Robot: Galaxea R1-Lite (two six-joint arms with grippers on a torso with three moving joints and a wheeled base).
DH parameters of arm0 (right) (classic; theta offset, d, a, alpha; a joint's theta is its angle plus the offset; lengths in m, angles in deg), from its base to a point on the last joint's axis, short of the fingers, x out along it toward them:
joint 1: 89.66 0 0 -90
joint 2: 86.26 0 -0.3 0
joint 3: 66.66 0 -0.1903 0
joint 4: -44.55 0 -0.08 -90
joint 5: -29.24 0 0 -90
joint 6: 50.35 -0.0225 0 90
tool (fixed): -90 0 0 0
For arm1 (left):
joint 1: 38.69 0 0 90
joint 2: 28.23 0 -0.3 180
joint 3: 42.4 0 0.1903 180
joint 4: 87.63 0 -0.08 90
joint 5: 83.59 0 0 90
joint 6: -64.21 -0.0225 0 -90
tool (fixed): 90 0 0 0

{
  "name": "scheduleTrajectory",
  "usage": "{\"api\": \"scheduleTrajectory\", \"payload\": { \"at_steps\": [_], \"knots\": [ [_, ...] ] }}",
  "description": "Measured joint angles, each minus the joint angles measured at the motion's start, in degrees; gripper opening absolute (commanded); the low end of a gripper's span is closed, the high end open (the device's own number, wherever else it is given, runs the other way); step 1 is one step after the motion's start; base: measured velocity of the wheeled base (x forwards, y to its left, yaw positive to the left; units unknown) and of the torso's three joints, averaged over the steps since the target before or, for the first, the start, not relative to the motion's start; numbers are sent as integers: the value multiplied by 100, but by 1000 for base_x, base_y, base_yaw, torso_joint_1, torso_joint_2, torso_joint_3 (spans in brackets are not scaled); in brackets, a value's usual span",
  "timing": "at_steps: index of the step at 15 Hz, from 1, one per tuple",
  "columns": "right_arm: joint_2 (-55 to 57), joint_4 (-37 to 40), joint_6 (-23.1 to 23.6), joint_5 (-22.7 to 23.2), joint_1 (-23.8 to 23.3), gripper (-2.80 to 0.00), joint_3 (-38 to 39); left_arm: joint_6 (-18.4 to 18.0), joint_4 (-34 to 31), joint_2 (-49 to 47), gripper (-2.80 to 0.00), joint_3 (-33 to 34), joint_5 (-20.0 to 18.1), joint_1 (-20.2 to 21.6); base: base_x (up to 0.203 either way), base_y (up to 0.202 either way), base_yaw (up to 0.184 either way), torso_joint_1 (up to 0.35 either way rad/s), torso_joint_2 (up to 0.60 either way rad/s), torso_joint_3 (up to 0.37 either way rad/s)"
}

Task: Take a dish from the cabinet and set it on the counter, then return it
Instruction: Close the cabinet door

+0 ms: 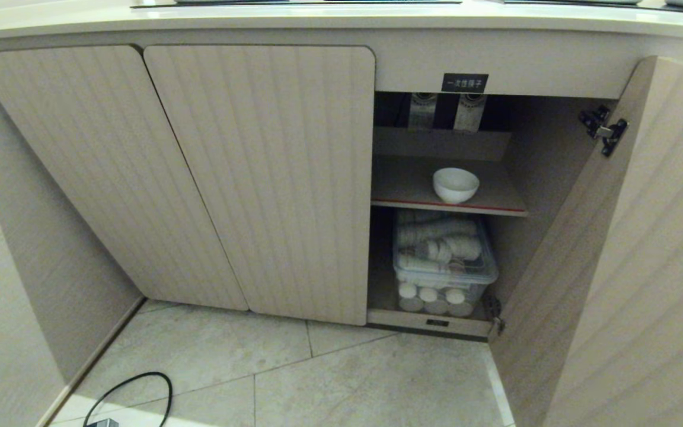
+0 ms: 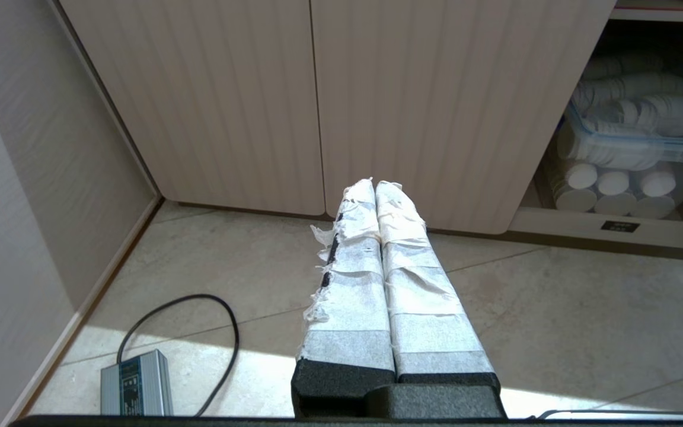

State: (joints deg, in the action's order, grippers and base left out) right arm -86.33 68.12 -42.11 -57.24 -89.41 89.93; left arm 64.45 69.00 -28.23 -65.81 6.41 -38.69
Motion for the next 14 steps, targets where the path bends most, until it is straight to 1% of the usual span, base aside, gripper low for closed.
{"api": "scheduleTrajectory", "payload": {
  "at_steps": [7,10,14],
  "knots": [
    [0,-107,38,-23,0,-280,-5,0,-2,0,-280,0,0,0,0,0,0,0,0,0],
    [0,-522,156,0,-13,-280,-37,-2,0,0,-280,0,0,0,0,0,0,0,0,0],
    [0,-1096,195,-64,-24,-280,-274,-2,0,0,-280,0,0,0,0,0,0,0,0,0]
  ]
}}
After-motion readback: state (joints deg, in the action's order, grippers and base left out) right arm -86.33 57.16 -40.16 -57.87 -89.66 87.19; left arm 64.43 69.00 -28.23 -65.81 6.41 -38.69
